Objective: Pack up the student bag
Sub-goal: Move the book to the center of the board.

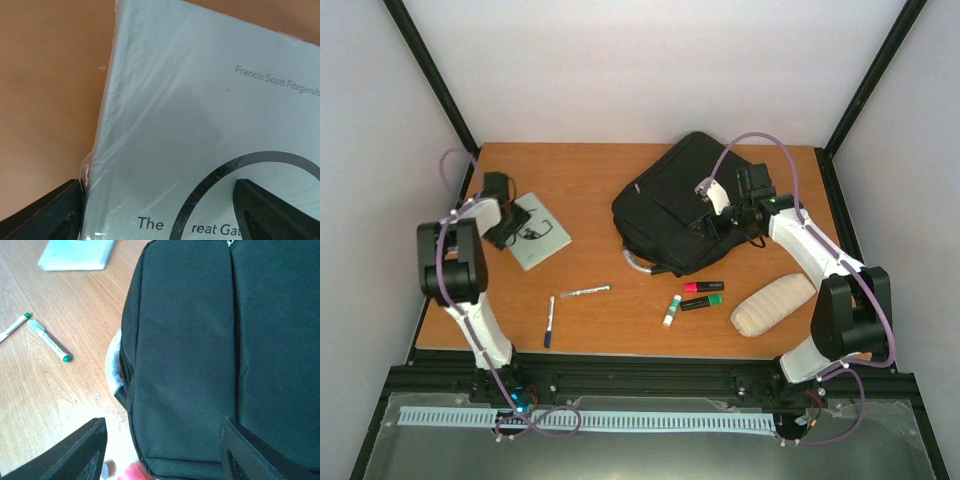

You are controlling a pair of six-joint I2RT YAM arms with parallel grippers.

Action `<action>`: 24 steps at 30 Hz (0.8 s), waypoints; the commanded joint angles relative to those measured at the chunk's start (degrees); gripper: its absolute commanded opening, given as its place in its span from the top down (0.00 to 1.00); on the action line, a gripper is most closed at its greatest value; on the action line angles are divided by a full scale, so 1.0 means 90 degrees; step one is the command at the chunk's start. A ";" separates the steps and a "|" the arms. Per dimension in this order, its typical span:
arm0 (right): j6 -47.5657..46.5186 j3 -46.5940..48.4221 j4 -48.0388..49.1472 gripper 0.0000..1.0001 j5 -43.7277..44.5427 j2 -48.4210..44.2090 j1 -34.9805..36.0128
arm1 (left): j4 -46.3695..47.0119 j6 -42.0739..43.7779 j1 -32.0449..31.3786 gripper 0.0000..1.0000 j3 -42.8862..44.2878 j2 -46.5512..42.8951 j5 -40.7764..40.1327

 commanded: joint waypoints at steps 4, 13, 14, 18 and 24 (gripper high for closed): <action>0.0059 -0.0056 0.0173 0.39 -0.0439 0.0299 -0.0022 | -0.1651 0.1866 -0.1669 0.19 0.1331 0.1310 -0.0098; 0.0223 0.0570 -0.0259 0.40 -0.0468 0.1043 0.0493 | -0.2012 0.2362 -0.2511 0.19 0.1049 0.1064 -0.0833; 0.0199 0.0804 -0.0393 0.40 -0.0444 0.1185 0.0659 | -0.2038 0.2377 -0.2603 0.19 0.0978 0.1019 -0.0777; 0.0211 0.2219 -0.0887 0.42 -0.0053 0.2052 0.1500 | -0.2082 0.2317 -0.2778 0.19 0.0818 0.0884 -0.0381; 0.1064 0.4740 -0.1096 0.46 0.0187 0.3819 0.2128 | -0.2049 0.1939 -0.2701 0.15 0.0732 -0.0319 -0.0495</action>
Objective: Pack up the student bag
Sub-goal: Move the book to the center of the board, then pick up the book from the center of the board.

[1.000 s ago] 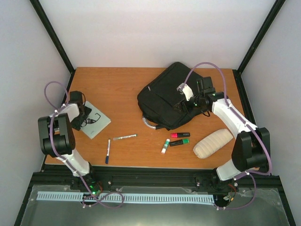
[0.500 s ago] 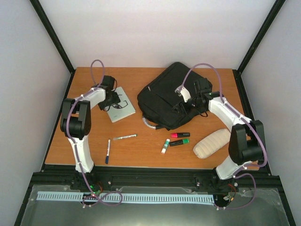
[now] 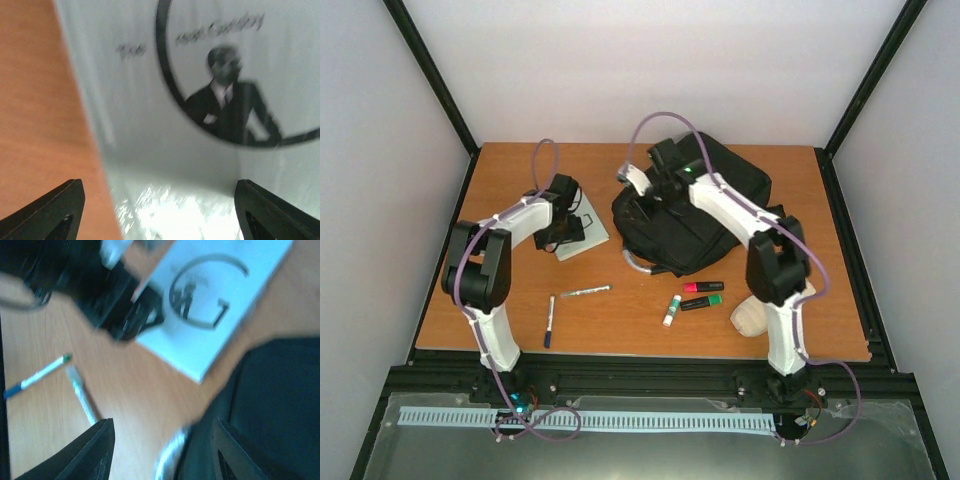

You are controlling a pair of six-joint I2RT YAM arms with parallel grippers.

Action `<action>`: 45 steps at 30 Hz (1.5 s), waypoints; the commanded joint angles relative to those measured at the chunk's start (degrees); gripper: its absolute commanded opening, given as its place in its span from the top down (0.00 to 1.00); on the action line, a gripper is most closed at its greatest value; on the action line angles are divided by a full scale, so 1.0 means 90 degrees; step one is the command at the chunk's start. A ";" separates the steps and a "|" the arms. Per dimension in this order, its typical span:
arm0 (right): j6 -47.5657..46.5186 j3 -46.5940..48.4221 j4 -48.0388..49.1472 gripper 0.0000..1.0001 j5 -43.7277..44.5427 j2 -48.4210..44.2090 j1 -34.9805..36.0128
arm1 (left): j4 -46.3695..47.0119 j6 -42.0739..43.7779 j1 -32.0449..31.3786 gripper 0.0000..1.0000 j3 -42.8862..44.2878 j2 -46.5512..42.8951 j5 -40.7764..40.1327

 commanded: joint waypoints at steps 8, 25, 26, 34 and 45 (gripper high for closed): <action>0.1643 0.4299 -0.0378 0.33 0.1149 0.3276 0.0796 | 0.0456 -0.0694 0.1204 0.01 -0.1077 -0.2353 0.1596; 0.2137 0.4540 -0.0126 0.28 0.1785 0.4550 0.1057 | 0.2217 -0.1927 0.2385 0.07 -0.1763 -0.1369 0.3247; 0.2131 0.4513 -0.0168 0.29 0.1760 0.4578 0.1057 | 0.2269 -0.1947 0.2399 0.07 -0.1700 -0.1224 0.3317; 0.2020 0.4257 -0.0334 0.32 0.1552 0.4582 0.1086 | 0.2694 -0.1904 0.2455 0.09 -0.1314 -0.0388 0.3922; 0.1720 0.4349 -0.0498 0.41 0.0751 0.4678 0.1187 | 0.4111 -0.2015 0.2285 0.16 -0.1065 0.1265 0.6677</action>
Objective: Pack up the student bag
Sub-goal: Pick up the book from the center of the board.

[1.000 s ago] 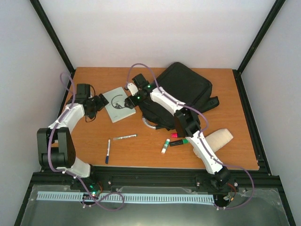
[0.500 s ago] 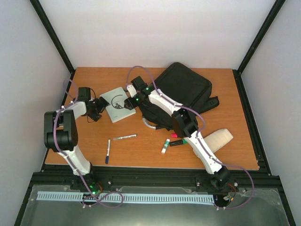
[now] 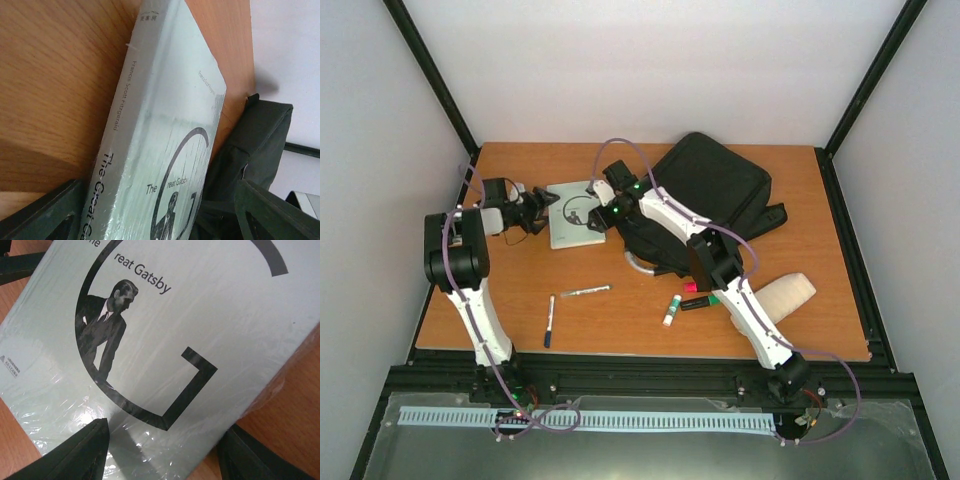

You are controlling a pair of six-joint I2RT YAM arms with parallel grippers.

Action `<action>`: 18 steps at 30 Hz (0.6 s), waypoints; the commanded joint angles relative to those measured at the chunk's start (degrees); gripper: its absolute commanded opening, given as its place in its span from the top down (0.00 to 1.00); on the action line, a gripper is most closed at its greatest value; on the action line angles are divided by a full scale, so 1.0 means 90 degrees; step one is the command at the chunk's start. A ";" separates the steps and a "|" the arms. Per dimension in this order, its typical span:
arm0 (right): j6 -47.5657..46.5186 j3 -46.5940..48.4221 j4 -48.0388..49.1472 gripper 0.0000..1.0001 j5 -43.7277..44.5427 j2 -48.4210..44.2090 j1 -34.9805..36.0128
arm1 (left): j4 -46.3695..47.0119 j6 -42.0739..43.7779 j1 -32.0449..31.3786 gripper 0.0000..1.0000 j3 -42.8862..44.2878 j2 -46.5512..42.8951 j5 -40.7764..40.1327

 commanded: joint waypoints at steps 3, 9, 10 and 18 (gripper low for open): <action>-0.0235 -0.0044 -0.0514 0.42 -0.0803 0.0375 0.0284 | -0.0701 0.0544 -0.0767 0.16 -0.0002 0.0187 0.0780; -0.0366 -0.0198 -0.0717 0.44 -0.1120 0.0225 0.0343 | -0.1272 0.0774 -0.1454 0.23 -0.0235 -0.0244 0.0820; -0.0385 -0.0355 -0.0731 0.44 -0.1205 0.0117 0.0344 | -0.1138 0.0700 -0.1523 0.24 -0.0438 -0.0484 0.0789; -0.0324 -0.1376 -0.0650 0.44 -0.1602 -0.0645 0.0388 | -0.0313 0.0224 -0.1640 0.31 -0.1604 -0.2324 0.0681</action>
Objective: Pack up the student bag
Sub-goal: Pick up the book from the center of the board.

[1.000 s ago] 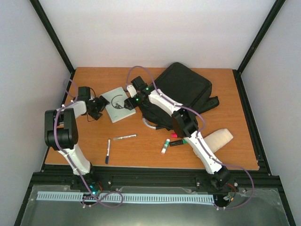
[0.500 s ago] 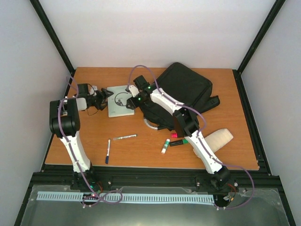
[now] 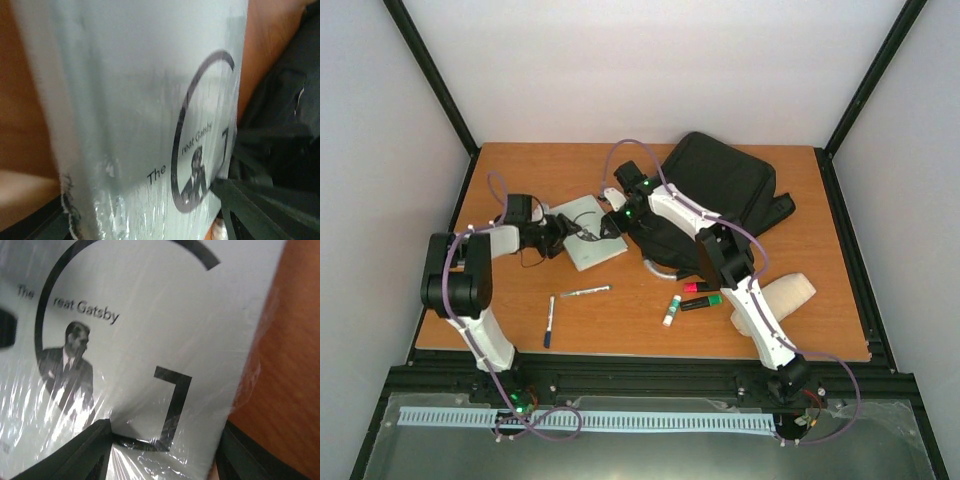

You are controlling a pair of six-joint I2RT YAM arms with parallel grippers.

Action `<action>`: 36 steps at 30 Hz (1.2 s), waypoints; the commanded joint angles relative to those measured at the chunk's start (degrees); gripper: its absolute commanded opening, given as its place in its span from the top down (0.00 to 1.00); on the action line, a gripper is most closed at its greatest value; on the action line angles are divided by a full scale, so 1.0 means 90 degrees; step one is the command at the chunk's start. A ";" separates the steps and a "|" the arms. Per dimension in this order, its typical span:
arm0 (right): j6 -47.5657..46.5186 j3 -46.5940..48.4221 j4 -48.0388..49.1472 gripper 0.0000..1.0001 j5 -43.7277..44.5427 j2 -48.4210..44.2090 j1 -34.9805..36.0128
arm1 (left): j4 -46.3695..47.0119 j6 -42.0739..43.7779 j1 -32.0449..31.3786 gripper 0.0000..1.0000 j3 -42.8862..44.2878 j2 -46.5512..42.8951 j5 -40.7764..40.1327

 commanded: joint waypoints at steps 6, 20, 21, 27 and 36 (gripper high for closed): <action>-0.0019 -0.0803 0.0109 0.44 -0.1168 -0.0320 0.0633 | 0.1298 -0.1374 -0.0585 0.38 -0.0802 -0.1656 0.1063; -0.0034 -0.1310 0.0226 0.44 -0.1139 -0.0796 0.0709 | 0.1384 -0.1958 -0.0584 0.69 -0.1046 -0.2171 0.0289; -0.0038 -0.1316 0.0226 0.44 -0.1146 -0.0834 0.0711 | 0.1347 -0.1952 -0.0584 0.71 -0.1054 -0.2263 0.0252; -0.0108 -0.1301 0.0166 0.41 -0.1111 -0.1281 0.0712 | 0.0568 -0.1424 -0.0589 0.85 -0.0798 -0.2853 -0.0021; -0.0340 -0.1357 -0.0090 0.32 -0.1240 -0.2731 0.0282 | -0.0532 -0.0359 -0.0578 0.99 -0.0299 -0.3436 -0.0076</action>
